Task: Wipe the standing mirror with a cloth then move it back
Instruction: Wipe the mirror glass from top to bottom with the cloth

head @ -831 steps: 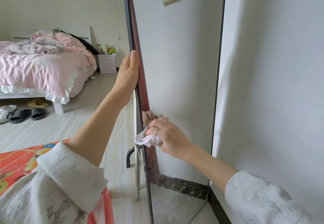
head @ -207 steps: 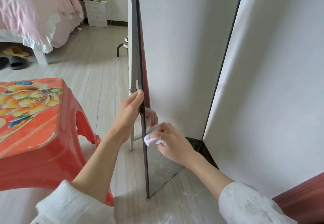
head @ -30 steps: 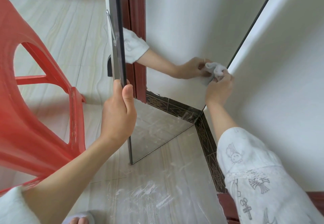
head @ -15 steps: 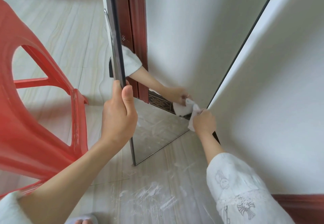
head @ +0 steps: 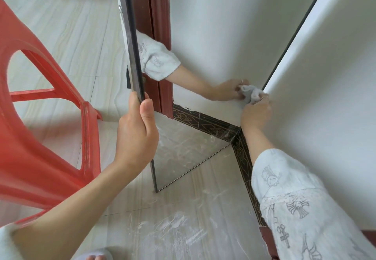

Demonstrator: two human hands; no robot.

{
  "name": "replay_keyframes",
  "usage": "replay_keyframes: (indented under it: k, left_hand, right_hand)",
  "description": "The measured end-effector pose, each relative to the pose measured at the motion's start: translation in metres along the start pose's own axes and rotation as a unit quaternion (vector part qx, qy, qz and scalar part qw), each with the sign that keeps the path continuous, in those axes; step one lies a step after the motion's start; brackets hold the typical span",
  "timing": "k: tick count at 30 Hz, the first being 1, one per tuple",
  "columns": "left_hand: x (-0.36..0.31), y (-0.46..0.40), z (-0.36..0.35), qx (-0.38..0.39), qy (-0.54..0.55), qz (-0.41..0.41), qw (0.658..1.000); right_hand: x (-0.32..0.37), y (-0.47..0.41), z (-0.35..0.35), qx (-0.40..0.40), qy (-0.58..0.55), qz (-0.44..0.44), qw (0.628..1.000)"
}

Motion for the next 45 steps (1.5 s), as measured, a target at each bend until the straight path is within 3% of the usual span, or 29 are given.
replay_keyframes:
  k: [6,8,10,14,16,19,22,35,37,39,42,43,45]
  left_hand:
    - [-0.001,0.0,-0.001,-0.001,0.008,-0.017,1.0]
    - [-0.001,0.0,-0.001,-0.002,0.011,-0.021,1.0]
    - [0.0,0.0,-0.002,-0.002,0.013,-0.022,1.0]
    - [0.001,0.0,-0.003,0.006,0.018,-0.027,0.999]
    - [0.001,0.0,-0.003,0.004,0.023,-0.027,0.999]
    - [0.0,0.0,-0.002,0.004,0.034,-0.034,0.999]
    - [0.0,-0.001,-0.002,0.015,0.035,-0.044,0.998]
    - [-0.005,0.0,-0.003,0.014,0.034,-0.052,0.998]
    - [-0.002,0.0,-0.003,0.016,0.033,-0.044,0.998]
    - [-0.001,0.0,-0.004,0.025,0.028,-0.035,0.999]
    - [-0.002,0.0,-0.002,0.023,0.018,-0.039,0.999]
    - [-0.003,0.0,-0.001,0.021,0.014,-0.039,0.999]
    - [-0.003,0.001,0.0,0.022,0.009,-0.037,0.999]
  right_hand:
    - [-0.041,0.048,-0.034,0.119,-0.031,-0.046,0.991]
    - [-0.054,0.054,-0.04,0.216,0.01,-0.051,0.975]
    - [-0.061,0.052,-0.038,0.243,0.053,-0.049,0.967]
    - [-0.052,0.026,-0.011,0.064,0.077,-0.1,0.99]
    - [-0.039,0.007,-0.001,-0.004,0.059,-0.075,0.995]
    - [-0.02,-0.012,-0.001,-0.037,0.023,0.016,0.999]
    - [-0.02,-0.012,-0.008,-0.04,0.001,0.039,0.998]
    - [-0.073,0.055,-0.064,0.094,-0.022,-0.077,0.992]
    - [-0.078,0.066,-0.068,0.143,-0.014,-0.067,0.987]
    - [-0.087,0.076,-0.071,0.239,-0.013,-0.036,0.97]
    - [-0.1,0.092,-0.073,0.434,-0.023,-0.046,0.899]
    - [-0.103,0.091,-0.072,0.448,0.005,-0.049,0.893]
    - [-0.106,0.076,-0.066,0.387,0.079,-0.054,0.917]
Point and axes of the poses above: each hand's wrist, its own y-axis away from the middle knuckle, its own z-axis out of the back of the hand, x = y × z, the point moved 4 cm from there along -y, towards the middle knuckle, and after that the axes turned 11 degrees about z, right-handed, at the moved point
